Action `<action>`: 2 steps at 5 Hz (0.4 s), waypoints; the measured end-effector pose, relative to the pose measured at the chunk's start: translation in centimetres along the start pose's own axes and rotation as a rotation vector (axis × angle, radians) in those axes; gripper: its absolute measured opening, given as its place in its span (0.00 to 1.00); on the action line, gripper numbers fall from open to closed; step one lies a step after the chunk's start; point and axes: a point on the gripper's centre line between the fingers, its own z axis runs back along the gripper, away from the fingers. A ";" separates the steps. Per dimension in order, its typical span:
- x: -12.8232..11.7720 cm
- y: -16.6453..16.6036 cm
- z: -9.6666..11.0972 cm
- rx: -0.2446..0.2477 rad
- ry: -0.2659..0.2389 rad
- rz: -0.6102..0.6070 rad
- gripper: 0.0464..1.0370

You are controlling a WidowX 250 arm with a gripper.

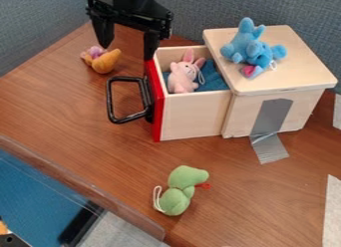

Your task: Move the pink rabbit to the bottom left of the table

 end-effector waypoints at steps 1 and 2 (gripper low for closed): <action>-0.3 -0.2 -1.0 0.000 0.032 -0.002 0.96; 0.9 -1.9 -2.0 -0.027 0.041 -0.032 0.96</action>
